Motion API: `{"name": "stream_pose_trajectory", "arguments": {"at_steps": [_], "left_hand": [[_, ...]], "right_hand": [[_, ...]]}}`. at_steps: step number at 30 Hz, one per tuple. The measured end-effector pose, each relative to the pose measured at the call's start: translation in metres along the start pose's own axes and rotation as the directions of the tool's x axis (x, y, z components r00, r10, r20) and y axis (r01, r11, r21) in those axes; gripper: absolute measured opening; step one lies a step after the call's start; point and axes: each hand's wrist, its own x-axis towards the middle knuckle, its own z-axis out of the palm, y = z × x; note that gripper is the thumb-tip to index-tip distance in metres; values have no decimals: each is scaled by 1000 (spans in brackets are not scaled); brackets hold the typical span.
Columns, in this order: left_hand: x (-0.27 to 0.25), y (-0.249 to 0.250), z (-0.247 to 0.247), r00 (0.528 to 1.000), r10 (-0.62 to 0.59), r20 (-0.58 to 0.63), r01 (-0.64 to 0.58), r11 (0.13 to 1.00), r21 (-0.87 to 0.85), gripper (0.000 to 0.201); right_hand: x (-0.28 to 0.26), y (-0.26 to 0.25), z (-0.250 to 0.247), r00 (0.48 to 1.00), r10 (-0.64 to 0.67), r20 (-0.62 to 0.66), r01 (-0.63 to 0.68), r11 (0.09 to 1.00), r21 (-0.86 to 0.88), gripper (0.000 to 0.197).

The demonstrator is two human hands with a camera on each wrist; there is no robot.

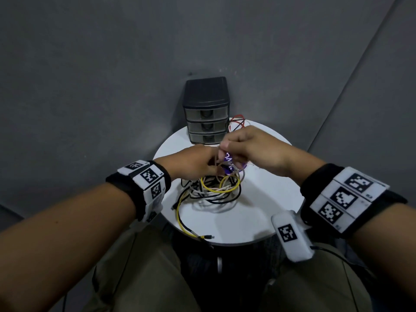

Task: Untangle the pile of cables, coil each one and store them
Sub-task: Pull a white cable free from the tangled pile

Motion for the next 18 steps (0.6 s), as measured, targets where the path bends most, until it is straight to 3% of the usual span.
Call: {"name": "stream_pose_trajectory", "arguments": {"at_steps": [3,6,7,9,11,14,16,18], "left_hand": [[1,0,-2,999,17,-49,-15,1000,24,25],[4,0,-8,999,-13,-50,17,995,97,23],[4,0,-8,999,-8,-48,13,994,110,21],[5,-2,-6,999,0,-48,4,996,85,15],[5,-3,-3,999,-9,-47,12,998,60,14],[4,-1,-1,999,-16,-47,17,999,31,22],[3,1,-3,998,-44,-47,45,999,15,23],[0,3,-7,998,-53,-35,53,999,9,26]], "right_hand": [[-4,4,-9,998,-68,-17,70,933,353,27],[-6,6,-13,1000,7,19,-16,844,536,26],[-6,3,-14,997,66,35,-74,854,515,27],[-4,-2,-13,986,165,38,-169,937,307,34],[-1,-5,-11,987,155,48,-159,983,89,40],[0,-9,-10,991,98,95,-113,978,175,44],[3,-4,-13,988,157,2,-152,954,258,46],[6,10,-18,959,219,-179,-197,971,133,29]]}}
